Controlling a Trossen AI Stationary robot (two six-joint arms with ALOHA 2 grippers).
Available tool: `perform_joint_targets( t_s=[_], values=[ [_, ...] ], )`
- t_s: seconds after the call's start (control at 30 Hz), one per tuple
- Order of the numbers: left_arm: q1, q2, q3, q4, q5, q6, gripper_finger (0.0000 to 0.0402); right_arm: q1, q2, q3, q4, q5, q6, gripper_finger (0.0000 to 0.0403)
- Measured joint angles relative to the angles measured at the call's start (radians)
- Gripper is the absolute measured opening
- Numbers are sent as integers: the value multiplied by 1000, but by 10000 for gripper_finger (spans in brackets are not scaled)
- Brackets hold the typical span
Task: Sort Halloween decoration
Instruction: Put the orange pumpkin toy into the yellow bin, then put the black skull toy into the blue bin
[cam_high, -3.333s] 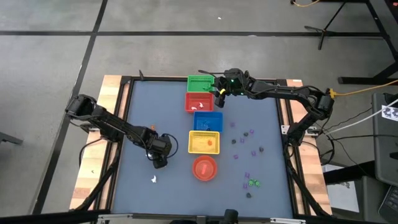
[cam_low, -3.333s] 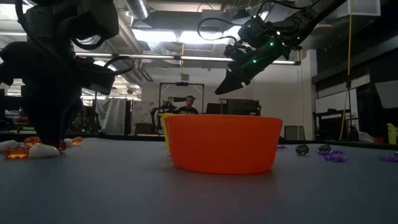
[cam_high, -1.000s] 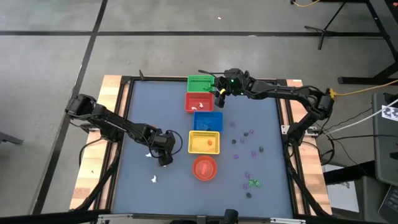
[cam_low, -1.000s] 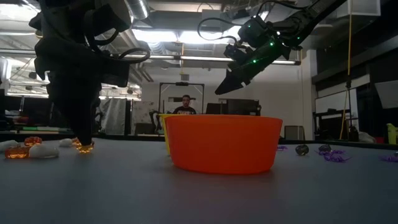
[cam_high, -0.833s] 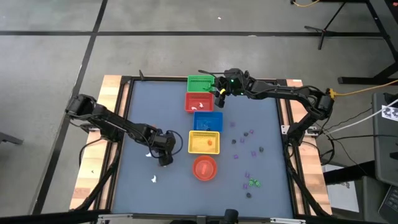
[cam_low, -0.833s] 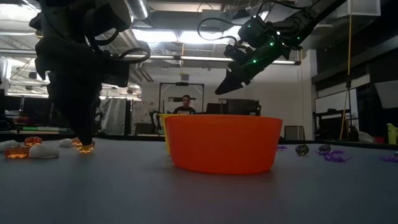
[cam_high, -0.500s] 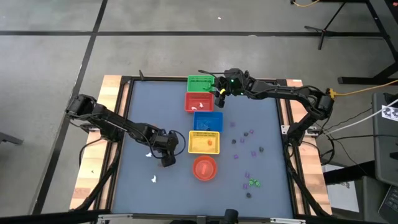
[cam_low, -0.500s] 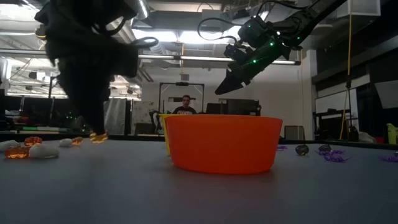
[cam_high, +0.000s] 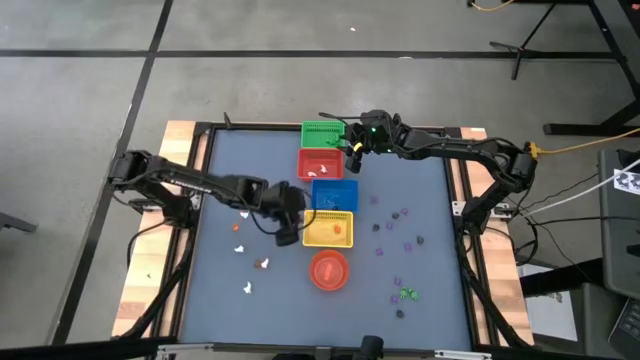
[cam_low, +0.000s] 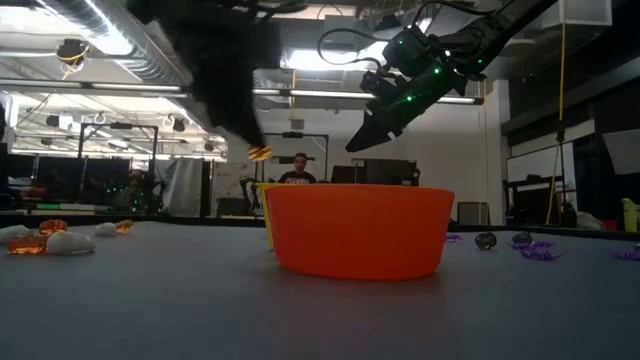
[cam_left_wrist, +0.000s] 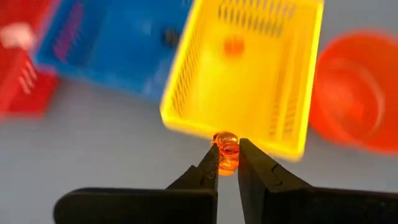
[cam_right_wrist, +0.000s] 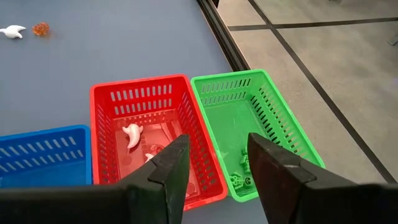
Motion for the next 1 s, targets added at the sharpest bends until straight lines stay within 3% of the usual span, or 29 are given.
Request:
perform_joint_targets(
  t_s=[0.5,1.0],
  values=[
    [13,75,-17,289,88,44,36,0,0,0,0,0,0,160],
    [29,75,-17,295,82,52,116,0,0,0,-20,0,0,160]
  ],
)
